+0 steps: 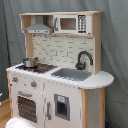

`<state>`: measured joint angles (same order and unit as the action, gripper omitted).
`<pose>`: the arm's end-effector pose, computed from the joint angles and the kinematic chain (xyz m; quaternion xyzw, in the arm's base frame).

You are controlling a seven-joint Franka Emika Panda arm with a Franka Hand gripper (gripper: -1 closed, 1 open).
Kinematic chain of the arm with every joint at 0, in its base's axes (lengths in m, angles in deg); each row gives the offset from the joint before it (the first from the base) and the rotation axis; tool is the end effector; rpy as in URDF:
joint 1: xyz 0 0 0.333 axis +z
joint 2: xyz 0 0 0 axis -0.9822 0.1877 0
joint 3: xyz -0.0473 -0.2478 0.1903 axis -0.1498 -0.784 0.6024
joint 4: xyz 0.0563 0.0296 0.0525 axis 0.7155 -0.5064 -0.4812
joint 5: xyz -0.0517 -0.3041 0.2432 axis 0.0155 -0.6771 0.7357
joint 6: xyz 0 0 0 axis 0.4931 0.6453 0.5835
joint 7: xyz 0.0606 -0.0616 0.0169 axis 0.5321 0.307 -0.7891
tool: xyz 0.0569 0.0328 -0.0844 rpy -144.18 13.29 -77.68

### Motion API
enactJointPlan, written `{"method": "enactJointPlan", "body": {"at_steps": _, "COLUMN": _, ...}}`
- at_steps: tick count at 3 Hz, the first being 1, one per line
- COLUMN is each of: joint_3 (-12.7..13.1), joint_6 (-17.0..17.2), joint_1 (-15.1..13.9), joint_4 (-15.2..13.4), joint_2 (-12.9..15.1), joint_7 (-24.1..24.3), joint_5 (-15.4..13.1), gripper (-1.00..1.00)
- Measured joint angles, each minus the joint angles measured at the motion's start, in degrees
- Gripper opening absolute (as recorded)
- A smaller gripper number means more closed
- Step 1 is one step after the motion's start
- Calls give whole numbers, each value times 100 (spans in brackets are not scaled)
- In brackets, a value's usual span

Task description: Play with the kitchen

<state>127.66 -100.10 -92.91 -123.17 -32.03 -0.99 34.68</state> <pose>0.1283 0.4812 0.3296 0.4406 0.3638 0.5925 0.5678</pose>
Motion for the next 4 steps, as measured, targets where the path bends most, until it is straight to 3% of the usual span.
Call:
{"method": "enactJointPlan", "body": {"at_steps": 2, "joint_3": -41, "joint_6": -263, "joint_1": -559, "joint_4": 431, "joint_2": 167, "joint_7": -895, "joint_5": 51, "gripper": 100}}
{"method": "enactJointPlan", "body": {"at_steps": 3, "joint_3": -1, "joint_6": -297, "joint_1": -951, "joint_4": 710, "joint_2": 220, "joint_7": -953, "joint_5": 424, "gripper": 100}}
{"method": "enactJointPlan", "body": {"at_steps": 4, "joint_3": -2, "joint_6": -336, "joint_1": -1190, "joint_4": 795, "joint_2": 220, "joint_7": -944, "joint_5": 972, "gripper": 100}}
